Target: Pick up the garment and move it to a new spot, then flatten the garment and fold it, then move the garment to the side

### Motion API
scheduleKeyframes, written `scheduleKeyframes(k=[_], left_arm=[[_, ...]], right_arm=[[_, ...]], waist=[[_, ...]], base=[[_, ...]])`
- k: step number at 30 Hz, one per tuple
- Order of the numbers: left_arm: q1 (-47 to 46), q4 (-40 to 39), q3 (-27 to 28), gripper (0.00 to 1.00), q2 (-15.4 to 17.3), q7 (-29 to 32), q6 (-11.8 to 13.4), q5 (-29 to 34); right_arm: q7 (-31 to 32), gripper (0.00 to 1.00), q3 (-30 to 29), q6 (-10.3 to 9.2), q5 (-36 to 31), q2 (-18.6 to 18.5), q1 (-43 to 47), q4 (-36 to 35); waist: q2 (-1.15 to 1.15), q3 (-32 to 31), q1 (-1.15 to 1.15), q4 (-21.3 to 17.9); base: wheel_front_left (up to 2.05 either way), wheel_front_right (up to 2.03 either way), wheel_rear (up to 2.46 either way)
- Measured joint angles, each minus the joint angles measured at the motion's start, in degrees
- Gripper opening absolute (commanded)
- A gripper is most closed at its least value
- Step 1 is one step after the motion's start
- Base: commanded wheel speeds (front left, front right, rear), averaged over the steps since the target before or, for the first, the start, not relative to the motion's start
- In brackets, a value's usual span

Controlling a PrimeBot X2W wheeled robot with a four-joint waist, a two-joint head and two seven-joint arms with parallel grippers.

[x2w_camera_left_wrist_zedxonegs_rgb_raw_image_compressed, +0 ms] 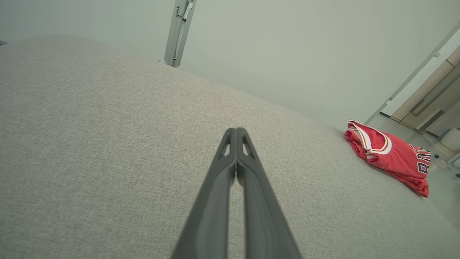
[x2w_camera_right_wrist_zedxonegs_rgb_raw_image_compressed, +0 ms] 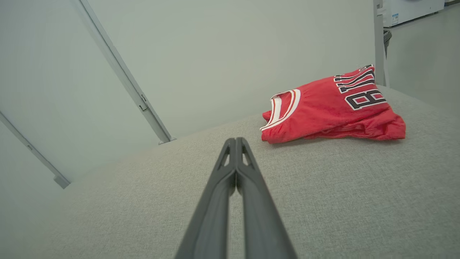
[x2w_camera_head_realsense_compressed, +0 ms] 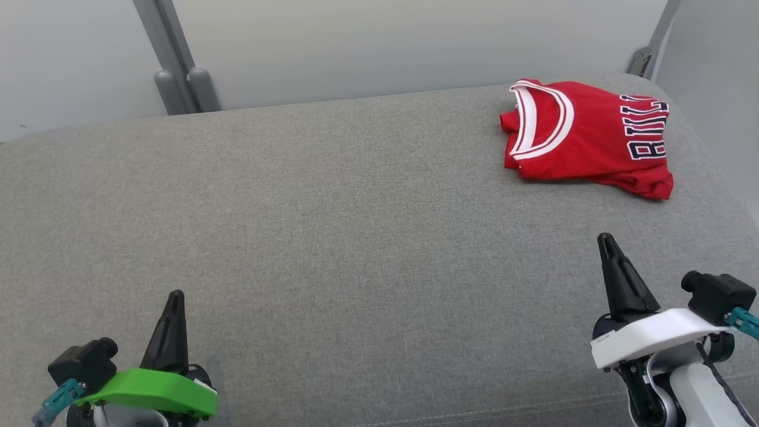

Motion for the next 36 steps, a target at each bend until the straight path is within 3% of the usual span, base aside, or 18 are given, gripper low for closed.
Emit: scheduleKeyframes(k=[36], left_arm=[[-0.35,1.29,3.47,0.0,-0.71,7.0,0.0,-20.91]], right_arm=[[6.87,0.0,-6.84,1.71,23.49,2.58,-0.36,2.69]], waist=[[0.0,-0.02,0.0,0.59]], base=[[0.0,0.0,0.0]])
